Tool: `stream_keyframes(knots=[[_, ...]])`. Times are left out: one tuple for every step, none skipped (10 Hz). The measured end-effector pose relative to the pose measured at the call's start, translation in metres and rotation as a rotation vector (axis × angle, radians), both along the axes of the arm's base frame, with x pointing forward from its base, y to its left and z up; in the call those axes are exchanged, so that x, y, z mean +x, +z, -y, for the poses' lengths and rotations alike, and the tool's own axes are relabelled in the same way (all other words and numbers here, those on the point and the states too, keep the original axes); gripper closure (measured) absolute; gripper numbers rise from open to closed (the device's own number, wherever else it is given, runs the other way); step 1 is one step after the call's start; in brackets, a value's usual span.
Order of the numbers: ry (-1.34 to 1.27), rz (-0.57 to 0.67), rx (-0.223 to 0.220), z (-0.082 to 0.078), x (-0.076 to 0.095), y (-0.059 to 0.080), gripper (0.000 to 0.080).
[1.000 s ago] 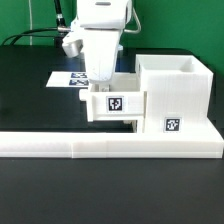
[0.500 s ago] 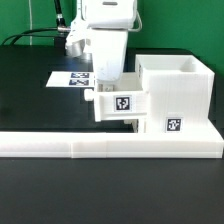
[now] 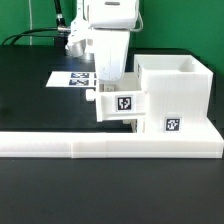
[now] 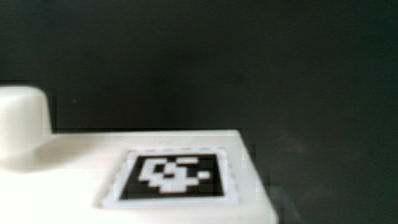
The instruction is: Assemble drawer
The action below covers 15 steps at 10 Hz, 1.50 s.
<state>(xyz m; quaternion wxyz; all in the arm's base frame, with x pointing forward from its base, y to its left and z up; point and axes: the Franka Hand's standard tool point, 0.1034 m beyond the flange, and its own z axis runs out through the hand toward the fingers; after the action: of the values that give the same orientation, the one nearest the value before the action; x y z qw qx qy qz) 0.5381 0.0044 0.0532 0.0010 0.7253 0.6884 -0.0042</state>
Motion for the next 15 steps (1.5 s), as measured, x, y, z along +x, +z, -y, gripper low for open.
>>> stream_keyframes(knots=[[-0.001,0.003,0.0,-0.004,0.003,0.0,0.0755],[-0.004,-0.001,0.0,-0.004,0.004,0.0,0.0755],[0.007,-0.008,-0.004,-0.004,0.005,0.0,0.0755],[0.025,-0.007,-0.011,-0.003,0.005,0.0,0.0755],[0.015,-0.006,-0.01,-0.002,0.006,0.0,0.0755],[0.015,-0.006,-0.01,-0.002,0.006,0.0,0.0755],[0.013,-0.006,-0.01,-0.003,0.006,0.0,0.065],[0.008,-0.004,-0.009,-0.005,0.006,0.001,0.051],[0.004,0.001,-0.008,-0.009,0.008,0.004,0.0374],[0.006,-0.004,-0.011,-0.013,0.009,0.009,0.0374],[0.004,-0.008,-0.014,-0.013,0.012,0.017,0.021],[0.003,-0.011,-0.02,-0.011,0.014,0.025,0.0168],[0.008,-0.016,-0.028,-0.007,0.014,0.034,0.0155],[0.015,-0.019,-0.034,-0.001,0.014,0.043,0.0155],[0.033,-0.024,-0.039,0.009,0.013,0.049,0.0151]])
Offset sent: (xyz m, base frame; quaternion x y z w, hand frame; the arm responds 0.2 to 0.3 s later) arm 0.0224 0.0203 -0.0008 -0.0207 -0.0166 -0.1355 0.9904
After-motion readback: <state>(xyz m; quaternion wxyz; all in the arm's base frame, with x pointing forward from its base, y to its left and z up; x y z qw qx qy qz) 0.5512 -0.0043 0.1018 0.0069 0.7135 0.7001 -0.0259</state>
